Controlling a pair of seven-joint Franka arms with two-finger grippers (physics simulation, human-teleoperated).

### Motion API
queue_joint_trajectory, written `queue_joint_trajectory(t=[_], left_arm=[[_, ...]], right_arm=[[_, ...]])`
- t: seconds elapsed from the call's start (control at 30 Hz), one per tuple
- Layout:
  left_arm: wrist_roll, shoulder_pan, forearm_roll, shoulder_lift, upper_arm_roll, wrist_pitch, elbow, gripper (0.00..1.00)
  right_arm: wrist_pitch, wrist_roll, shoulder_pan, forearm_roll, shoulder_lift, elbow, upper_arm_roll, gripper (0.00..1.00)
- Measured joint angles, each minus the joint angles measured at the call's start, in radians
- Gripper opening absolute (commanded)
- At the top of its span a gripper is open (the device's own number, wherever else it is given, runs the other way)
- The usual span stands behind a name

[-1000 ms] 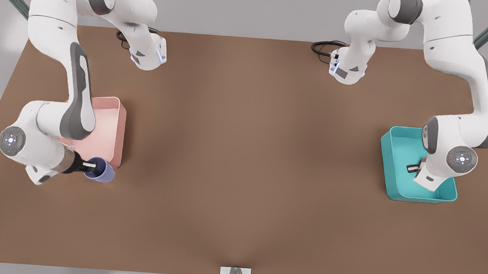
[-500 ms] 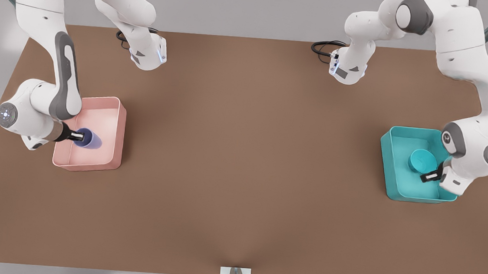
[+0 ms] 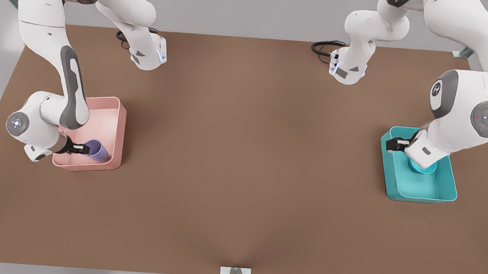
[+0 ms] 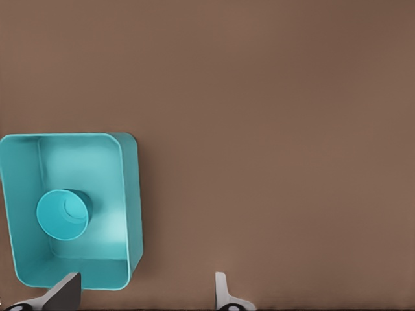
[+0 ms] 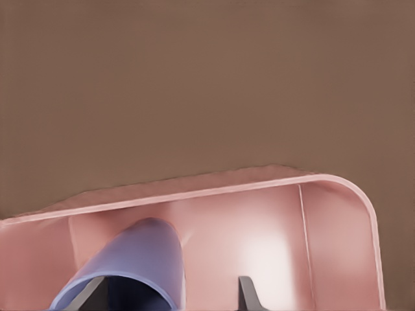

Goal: Put the bowls and cups in different boxes

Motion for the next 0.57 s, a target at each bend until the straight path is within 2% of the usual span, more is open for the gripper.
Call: queue_joint_trajectory(t=[0.1, 0.23, 0.3, 0.43, 0.57], left_arm=[[-0.003, 0.001, 0.001, -0.001, 0.001, -0.032, 0.0, 1.0], [-0.007, 0.0, 0.001, -0.001, 0.0, -0.056, 0.001, 1.0], [-0.008, 0.0, 0.001, -0.001, 0.0, -0.064, 0.001, 1.0], [-0.011, 0.001, 0.0, -0.002, 0.0, -0.075, 0.001, 1.0], [-0.013, 0.002, 0.0, -0.002, 0.0, -0.081, 0.001, 1.0]], right_arm=[[-0.053, -0.011, 0.015, 0.024, -0.05, 0.051, 0.012, 1.0], [-0.242, -0.023, 0.038, 0.045, -0.082, 0.295, 0.045, 1.0], [-0.357, -0.018, 0.062, 0.048, -0.148, 0.36, 0.047, 1.0], [-0.55, 0.0, 0.085, 0.049, -0.268, 0.384, 0.047, 1.0], [-0.657, 0.019, 0.083, 0.051, -0.299, 0.369, 0.047, 1.0]])
